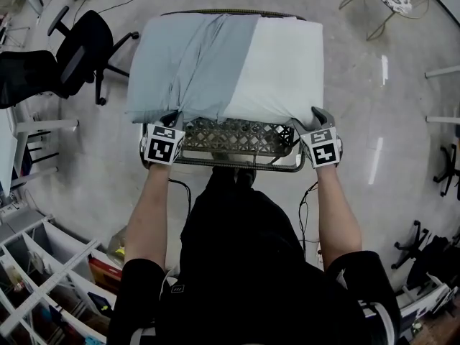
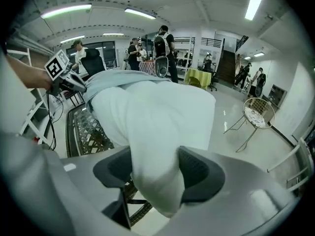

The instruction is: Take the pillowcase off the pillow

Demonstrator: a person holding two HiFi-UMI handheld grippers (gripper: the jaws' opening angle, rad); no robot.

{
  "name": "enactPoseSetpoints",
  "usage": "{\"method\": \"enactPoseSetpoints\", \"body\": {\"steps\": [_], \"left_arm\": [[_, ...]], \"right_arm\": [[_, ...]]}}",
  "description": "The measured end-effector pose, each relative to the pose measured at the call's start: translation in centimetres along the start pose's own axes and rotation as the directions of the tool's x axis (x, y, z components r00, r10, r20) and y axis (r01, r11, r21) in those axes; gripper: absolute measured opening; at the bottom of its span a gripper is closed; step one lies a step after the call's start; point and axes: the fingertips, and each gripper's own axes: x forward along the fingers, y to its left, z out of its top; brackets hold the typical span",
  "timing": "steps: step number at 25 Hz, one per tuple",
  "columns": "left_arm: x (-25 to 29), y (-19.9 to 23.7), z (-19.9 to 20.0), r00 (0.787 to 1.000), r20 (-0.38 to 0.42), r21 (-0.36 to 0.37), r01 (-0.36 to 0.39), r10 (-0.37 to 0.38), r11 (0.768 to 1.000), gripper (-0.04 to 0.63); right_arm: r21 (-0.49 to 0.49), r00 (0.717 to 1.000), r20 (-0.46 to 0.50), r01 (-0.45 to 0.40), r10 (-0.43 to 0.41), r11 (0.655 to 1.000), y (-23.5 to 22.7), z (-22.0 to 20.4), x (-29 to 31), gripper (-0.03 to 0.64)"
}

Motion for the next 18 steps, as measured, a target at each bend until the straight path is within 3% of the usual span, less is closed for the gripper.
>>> {"method": "enactPoseSetpoints", "body": {"steps": [2, 6, 10, 14, 18], "left_arm": [[-0.3, 0.9, 0.1, 1.0, 0.002, 0.005, 0.011, -0.011, 1.0, 0.008], [0.2, 1.2, 0.1, 0.997, 0.016, -0.084, 0.083, -0.082, 0.993, 0.009], [-0.9, 0.4, 0.9, 0.995, 0.062, -0.083, 0.086, -0.081, 0.993, 0.023], [-2.9, 2.1, 4.1, 0.984, 0.161, -0.071, 0.085, -0.072, 0.994, 0.023], [-4.0, 5.5, 7.2, 0.973, 0.216, -0.043, 0.092, -0.08, 0.995, 0.031]], "right_arm": [[-0.001, 1.0, 0.0, -0.006, 0.006, 1.0, -0.2, 0.0, -0.1, 0.298], [-0.008, 1.0, -0.019, -0.017, 0.017, 1.0, 0.6, 0.1, 0.0, 0.304], [0.023, 0.999, -0.01, -0.04, 0.04, 0.999, 0.6, 0.8, -1.2, 0.33], [0.124, 0.995, 0.092, -0.038, 0.026, 0.992, -0.7, 4.5, -2.6, 0.33], [0.123, 0.991, 0.137, -0.027, 0.01, 0.992, 0.7, 9.5, -2.2, 0.33]]}}
